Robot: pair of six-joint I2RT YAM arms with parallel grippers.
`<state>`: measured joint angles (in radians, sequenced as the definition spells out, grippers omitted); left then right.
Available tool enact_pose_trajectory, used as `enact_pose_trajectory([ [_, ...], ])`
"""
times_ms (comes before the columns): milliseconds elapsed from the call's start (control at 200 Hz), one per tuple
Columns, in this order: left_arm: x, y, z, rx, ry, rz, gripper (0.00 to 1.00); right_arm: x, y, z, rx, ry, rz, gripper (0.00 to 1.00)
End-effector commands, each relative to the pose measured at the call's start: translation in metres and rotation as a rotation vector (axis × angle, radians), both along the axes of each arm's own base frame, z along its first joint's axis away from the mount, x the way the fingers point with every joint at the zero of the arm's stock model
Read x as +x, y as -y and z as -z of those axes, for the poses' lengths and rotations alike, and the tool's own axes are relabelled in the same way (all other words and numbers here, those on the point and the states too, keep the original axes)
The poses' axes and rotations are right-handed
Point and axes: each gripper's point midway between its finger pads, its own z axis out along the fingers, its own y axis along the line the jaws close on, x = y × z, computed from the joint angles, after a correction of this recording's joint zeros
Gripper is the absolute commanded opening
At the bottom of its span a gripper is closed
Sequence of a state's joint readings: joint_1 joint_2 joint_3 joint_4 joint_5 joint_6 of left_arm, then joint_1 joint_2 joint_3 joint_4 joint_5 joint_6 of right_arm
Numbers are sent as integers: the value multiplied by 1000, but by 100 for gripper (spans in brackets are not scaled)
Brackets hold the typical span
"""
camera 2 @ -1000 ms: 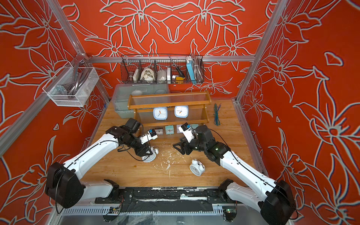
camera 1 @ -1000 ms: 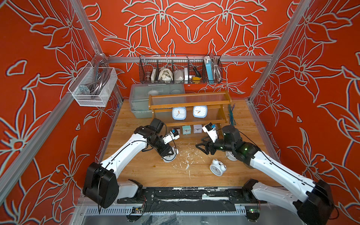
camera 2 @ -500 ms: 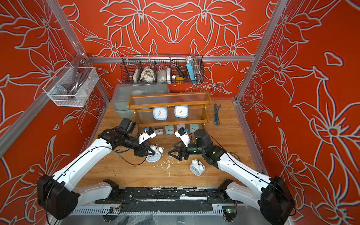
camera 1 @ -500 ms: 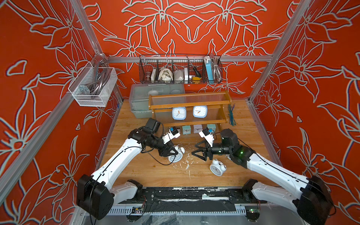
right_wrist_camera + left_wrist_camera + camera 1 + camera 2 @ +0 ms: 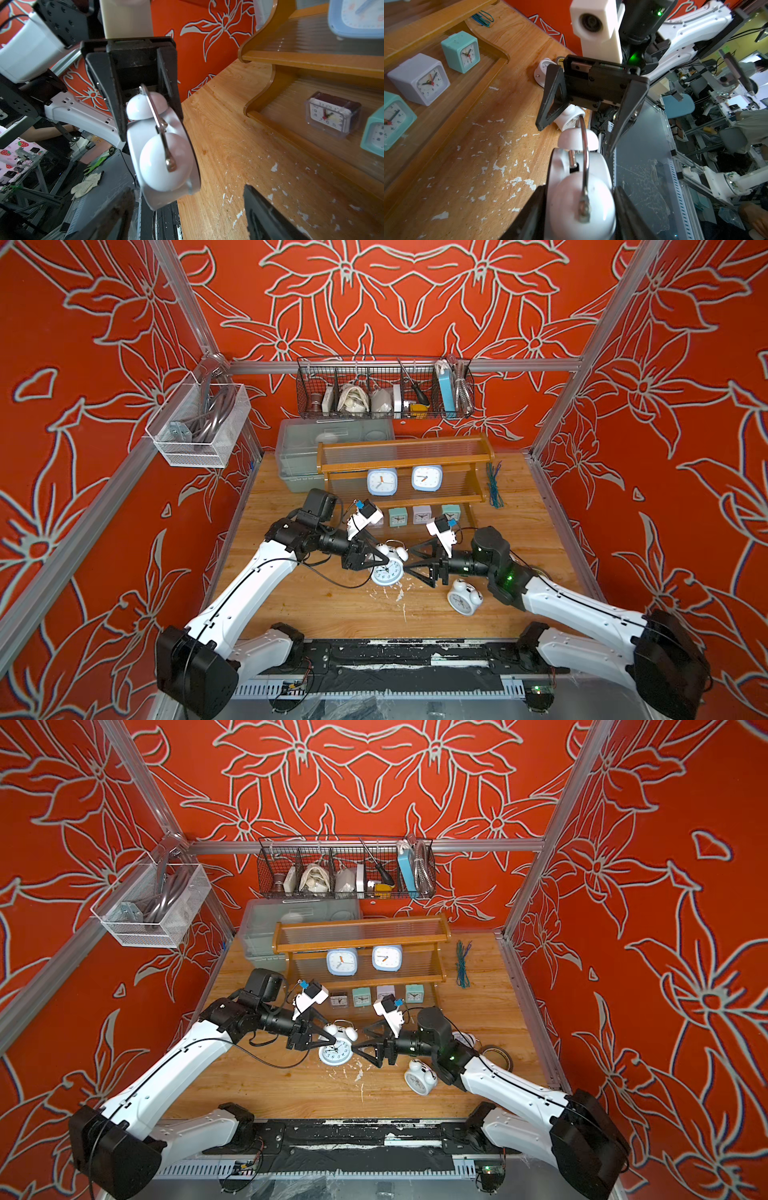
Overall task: Place the alarm clocks on the shelf by style
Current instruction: Pick up the alarm from the center of the board.
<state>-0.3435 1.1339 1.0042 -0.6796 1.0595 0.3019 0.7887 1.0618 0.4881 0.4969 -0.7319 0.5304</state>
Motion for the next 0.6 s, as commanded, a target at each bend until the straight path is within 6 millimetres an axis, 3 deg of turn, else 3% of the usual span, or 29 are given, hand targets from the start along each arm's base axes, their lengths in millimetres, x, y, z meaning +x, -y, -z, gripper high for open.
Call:
enact_pose_trajectory([
  [0, -3, 5, -29, -106, 10, 39, 38, -5, -6, -13, 68, 35, -13, 86],
  [270, -5, 5, -30, -124, 10, 53, 38, -15, -15, -15, 87, 41, -79, 81],
  [596, -7, 5, -28, -122, 19, 56, 38, -18, -18, -13, 87, 45, -99, 58],
])
